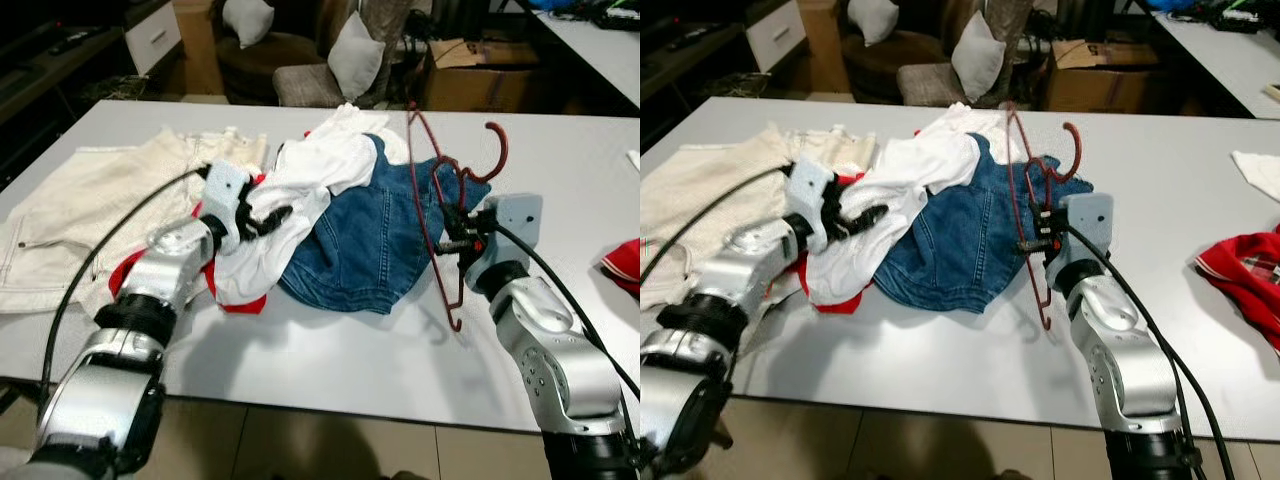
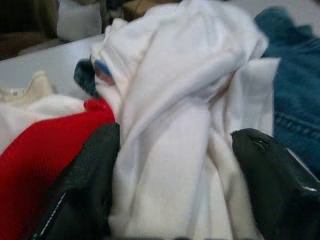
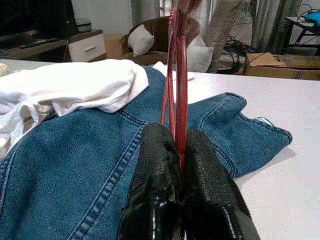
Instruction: Hang hanger
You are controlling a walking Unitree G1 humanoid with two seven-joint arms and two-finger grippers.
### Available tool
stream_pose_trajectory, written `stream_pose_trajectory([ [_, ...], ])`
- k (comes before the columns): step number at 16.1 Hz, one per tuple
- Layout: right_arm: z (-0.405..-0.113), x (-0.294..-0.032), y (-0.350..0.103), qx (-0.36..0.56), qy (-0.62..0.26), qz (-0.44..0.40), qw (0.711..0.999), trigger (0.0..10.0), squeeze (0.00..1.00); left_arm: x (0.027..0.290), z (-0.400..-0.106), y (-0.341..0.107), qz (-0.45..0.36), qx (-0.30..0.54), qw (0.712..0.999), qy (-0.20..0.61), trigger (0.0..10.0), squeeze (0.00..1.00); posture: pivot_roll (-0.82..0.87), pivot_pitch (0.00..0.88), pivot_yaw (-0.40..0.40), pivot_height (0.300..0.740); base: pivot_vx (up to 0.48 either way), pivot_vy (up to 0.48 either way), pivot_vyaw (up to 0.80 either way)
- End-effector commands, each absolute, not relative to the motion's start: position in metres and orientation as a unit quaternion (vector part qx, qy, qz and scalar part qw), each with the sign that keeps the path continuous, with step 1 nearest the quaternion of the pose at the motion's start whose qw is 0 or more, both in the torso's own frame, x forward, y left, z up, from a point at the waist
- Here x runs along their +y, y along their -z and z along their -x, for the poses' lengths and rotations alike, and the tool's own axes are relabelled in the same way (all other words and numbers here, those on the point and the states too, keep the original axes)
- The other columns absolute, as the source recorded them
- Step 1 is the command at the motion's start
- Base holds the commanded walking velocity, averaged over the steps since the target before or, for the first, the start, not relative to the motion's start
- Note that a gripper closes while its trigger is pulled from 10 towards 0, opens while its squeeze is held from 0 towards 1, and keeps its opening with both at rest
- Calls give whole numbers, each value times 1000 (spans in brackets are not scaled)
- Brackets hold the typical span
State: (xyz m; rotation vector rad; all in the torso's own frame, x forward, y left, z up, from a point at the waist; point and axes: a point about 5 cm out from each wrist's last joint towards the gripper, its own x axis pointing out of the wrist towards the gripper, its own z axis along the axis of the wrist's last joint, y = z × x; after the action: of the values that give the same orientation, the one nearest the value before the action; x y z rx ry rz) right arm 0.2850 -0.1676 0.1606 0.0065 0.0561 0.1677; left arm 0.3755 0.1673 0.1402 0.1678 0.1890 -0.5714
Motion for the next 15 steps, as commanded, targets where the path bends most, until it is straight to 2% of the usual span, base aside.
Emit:
stream_pose_trajectory([
  [1,-284,-168,-164,19,-80,-2,997,10000,0,169,-376,-131,-107,122,949,270,10000,0,-92,0,80,740,0,0,0],
  [3,-285,-167,-164,21,-81,4,996,10000,0,170,-374,-114,-150,173,939,257,10000,0,-98,0,80,740,0,0,0],
  [4,-285,-169,-164,23,-78,8,997,10000,0,171,-375,-112,-145,176,942,245,8078,0,-99,0,80,740,0,0,0],
  [5,-285,-169,-164,23,-77,8,997,10000,0,172,-375,-113,-142,172,944,243,1490,0,-97,0,80,740,0,0,0],
  [6,-285,-169,-163,24,-77,8,997,10000,0,172,-375,-113,-141,170,945,243,1490,0,-97,0,80,740,0,0,0],
  [7,-285,-169,-163,26,-76,9,997,10000,0,173,-375,-113,-139,171,945,243,0,0,-92,0,76,740,0,0,0],
  [15,-288,-169,-158,38,-68,13,997,10000,0,169,-376,-115,-90,152,950,258,0,0,-86,0,73,740,0,0,0],
])
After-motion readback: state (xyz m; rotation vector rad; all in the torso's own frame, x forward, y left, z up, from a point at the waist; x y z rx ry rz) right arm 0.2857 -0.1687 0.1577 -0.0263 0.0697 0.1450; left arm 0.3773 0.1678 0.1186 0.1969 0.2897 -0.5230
